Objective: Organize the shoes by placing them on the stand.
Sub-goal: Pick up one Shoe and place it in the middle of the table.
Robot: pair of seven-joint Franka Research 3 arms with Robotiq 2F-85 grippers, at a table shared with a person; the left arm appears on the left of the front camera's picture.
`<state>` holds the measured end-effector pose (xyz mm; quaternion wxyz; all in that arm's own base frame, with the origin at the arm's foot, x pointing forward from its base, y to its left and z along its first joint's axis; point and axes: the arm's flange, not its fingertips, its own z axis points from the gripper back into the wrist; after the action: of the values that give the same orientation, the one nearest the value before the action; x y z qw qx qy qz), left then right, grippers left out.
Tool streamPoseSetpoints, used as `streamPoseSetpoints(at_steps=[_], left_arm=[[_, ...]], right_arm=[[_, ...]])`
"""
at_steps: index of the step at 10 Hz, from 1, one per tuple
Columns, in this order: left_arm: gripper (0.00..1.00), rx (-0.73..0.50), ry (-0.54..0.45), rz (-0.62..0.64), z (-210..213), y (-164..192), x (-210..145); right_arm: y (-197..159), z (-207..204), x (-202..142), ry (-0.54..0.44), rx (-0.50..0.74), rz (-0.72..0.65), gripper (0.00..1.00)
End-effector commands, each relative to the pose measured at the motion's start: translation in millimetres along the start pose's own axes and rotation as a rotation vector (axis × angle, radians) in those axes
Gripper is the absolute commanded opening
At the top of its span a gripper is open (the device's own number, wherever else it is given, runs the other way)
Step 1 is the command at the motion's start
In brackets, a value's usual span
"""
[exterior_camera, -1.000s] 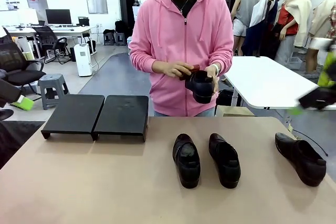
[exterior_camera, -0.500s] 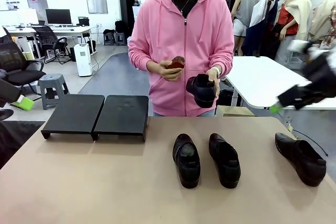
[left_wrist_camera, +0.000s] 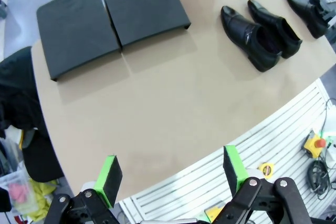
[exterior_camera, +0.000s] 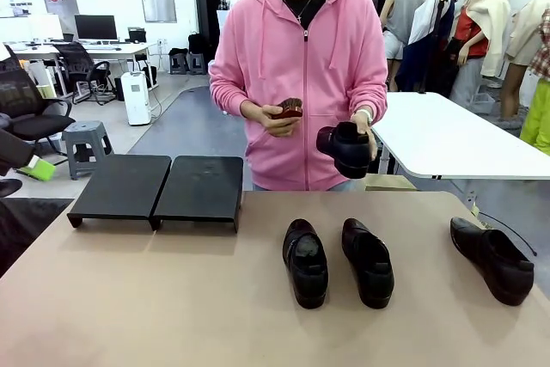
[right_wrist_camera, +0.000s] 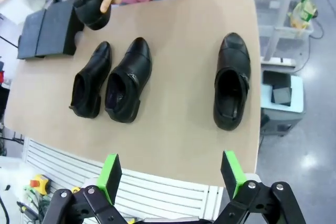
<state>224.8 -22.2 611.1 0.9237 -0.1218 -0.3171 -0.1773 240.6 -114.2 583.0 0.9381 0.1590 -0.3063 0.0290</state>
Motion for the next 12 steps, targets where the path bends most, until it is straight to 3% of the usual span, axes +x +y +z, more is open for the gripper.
streamPoseSetpoints(at_steps=[1, 2, 3, 7, 9, 12], left_arm=[[1.0, -0.014, -0.011, 0.005, -0.7, -0.3, 1.0], [1.0, -0.014, -0.011, 0.005, -0.7, -0.3, 1.0], [1.0, -0.014, -0.011, 0.005, -0.7, -0.3, 1.0], [1.0, -0.014, -0.011, 0.005, -0.7, -0.3, 1.0], [1.0, -0.014, -0.011, 0.005, -0.7, -0.3, 1.0], [1.0, -0.014, -0.011, 0.005, -0.7, -0.3, 1.0]], right_arm=[[37.6, -41.4, 17.8, 0.021, -0.027, 0.08, 1.0], [62.9, -47.3, 30.4, -0.014, -0.061, 0.163, 1.0], [62.0, -38.6, 35.6, -0.017, -0.084, 0.198, 1.0], [-52.2, 66.1, -11.8, -0.074, -0.094, -0.077, 1.0], [-110.7, 112.4, -29.4, -0.081, 0.003, -0.203, 1.0], [-118.2, 96.6, -35.7, -0.072, -0.005, -0.242, 1.0]])
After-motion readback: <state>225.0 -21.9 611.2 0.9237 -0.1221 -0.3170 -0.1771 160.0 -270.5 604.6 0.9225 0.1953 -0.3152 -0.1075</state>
